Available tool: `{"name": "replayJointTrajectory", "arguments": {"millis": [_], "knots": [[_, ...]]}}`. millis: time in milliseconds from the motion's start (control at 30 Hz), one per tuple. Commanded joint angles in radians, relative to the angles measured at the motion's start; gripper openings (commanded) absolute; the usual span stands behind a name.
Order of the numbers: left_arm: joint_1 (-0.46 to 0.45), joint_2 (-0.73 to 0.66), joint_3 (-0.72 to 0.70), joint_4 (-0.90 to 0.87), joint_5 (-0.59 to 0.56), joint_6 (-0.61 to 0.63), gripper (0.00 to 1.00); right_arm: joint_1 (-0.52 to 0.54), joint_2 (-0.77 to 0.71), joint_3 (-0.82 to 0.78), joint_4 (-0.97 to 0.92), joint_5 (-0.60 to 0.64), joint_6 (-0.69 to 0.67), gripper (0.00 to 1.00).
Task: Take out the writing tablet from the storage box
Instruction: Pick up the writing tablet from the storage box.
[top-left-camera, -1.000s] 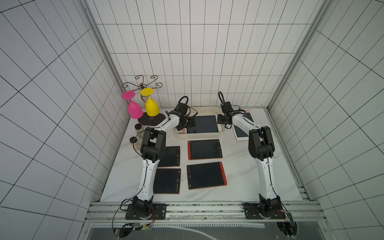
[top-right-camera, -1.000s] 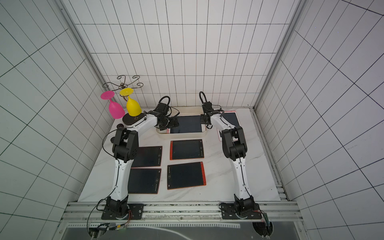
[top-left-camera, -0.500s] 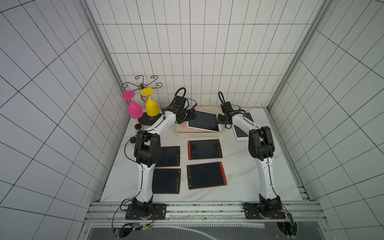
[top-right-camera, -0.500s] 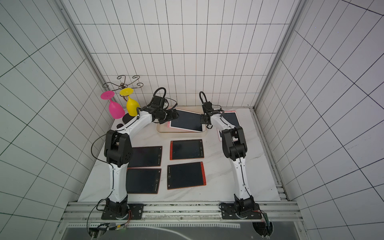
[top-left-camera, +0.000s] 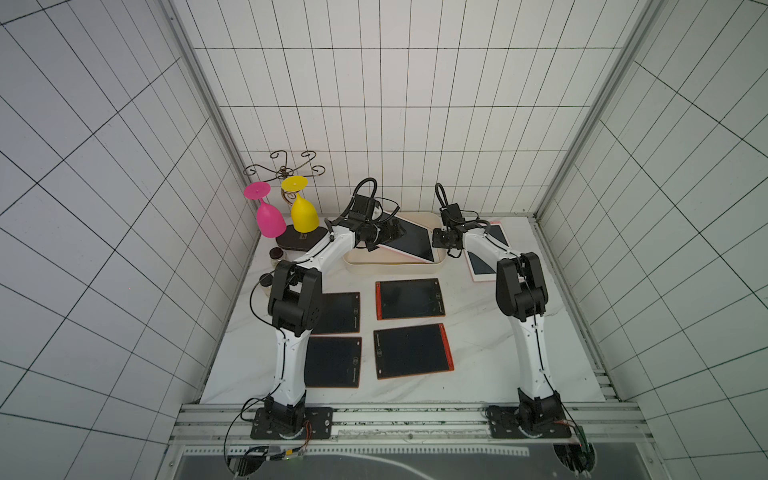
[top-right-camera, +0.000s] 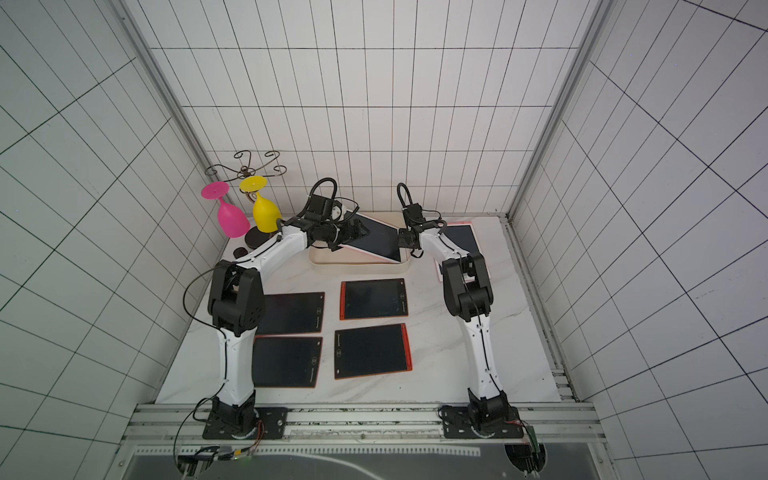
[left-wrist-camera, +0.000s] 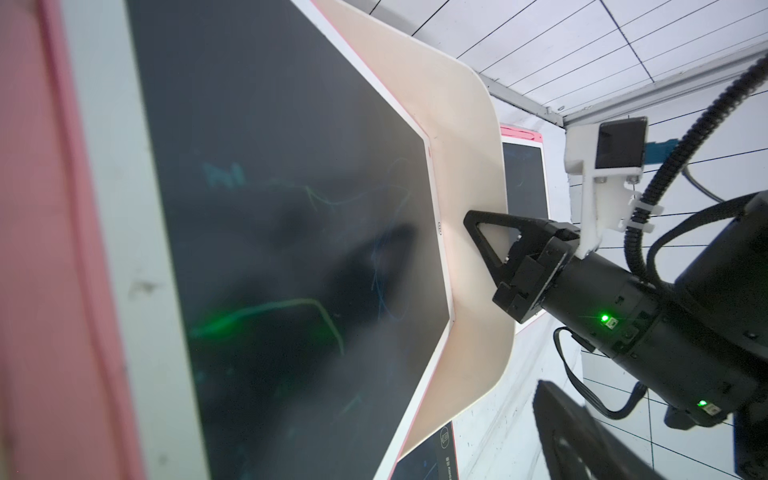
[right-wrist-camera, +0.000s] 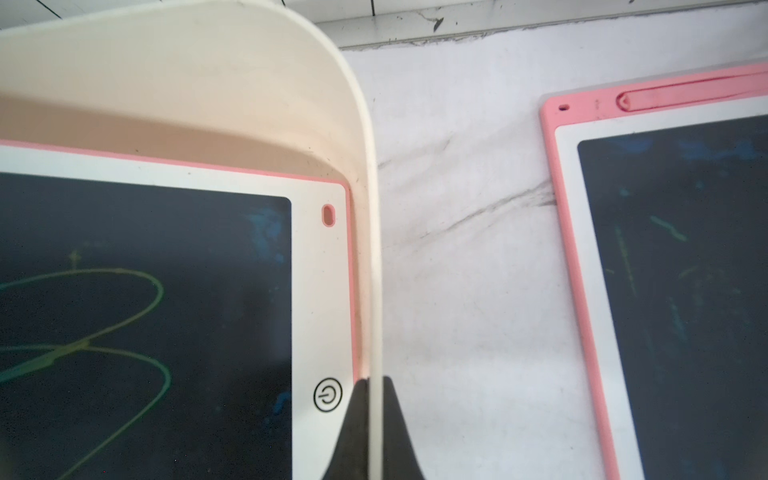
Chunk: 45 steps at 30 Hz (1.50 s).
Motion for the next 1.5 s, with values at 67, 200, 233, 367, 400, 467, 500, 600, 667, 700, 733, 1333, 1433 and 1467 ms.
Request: {"name": "replayJointTrajectory", "arguments": {"millis": [67,200,233,367,400,467,500,600,667,700,733,1333,1433,1467], "knots": [[0.016,-0.046,-0.004,0.015,0.009,0.011,0.96,0.022,0.046,0.052,-0.018,-0.052,0.018,0.00],[0.034,-0.056,-0.008,-0.003,-0.004,0.029,0.94,0.020,0.047,0.052,-0.018,-0.051,0.017,0.00],[0.037,-0.061,-0.007,-0.009,-0.007,0.032,0.94,0.020,0.048,0.052,-0.019,-0.050,0.018,0.00],[0.048,-0.070,-0.009,-0.026,-0.019,0.045,0.93,0.020,0.049,0.050,-0.019,-0.051,0.018,0.00],[0.049,-0.072,-0.010,-0.029,-0.020,0.045,0.92,0.020,0.049,0.051,-0.020,-0.050,0.018,0.00],[0.050,-0.075,-0.013,-0.032,-0.022,0.049,0.90,0.020,0.049,0.051,-0.019,-0.050,0.019,0.00],[0.050,-0.076,-0.012,-0.034,-0.024,0.050,0.88,0.020,0.049,0.051,-0.019,-0.050,0.019,0.00],[0.050,-0.076,-0.013,-0.041,-0.026,0.054,0.81,0.019,0.048,0.051,-0.020,-0.048,0.019,0.00],[0.050,-0.078,-0.012,-0.047,-0.026,0.056,0.73,0.020,0.048,0.051,-0.019,-0.047,0.019,0.00],[0.050,-0.078,-0.014,-0.048,-0.029,0.057,0.66,0.020,0.048,0.051,-0.020,-0.046,0.018,0.00],[0.049,-0.081,-0.014,-0.050,-0.031,0.058,0.60,0.020,0.048,0.050,-0.019,-0.046,0.019,0.00],[0.050,-0.147,-0.013,-0.061,-0.046,0.047,0.00,0.017,0.049,0.045,-0.019,-0.040,0.021,0.00],[0.051,-0.169,-0.002,-0.059,-0.046,0.037,0.00,0.013,0.049,0.042,-0.019,-0.043,0.021,0.00],[0.052,-0.176,0.000,-0.059,-0.046,0.034,0.00,0.013,0.047,0.042,-0.019,-0.043,0.021,0.00]]}}
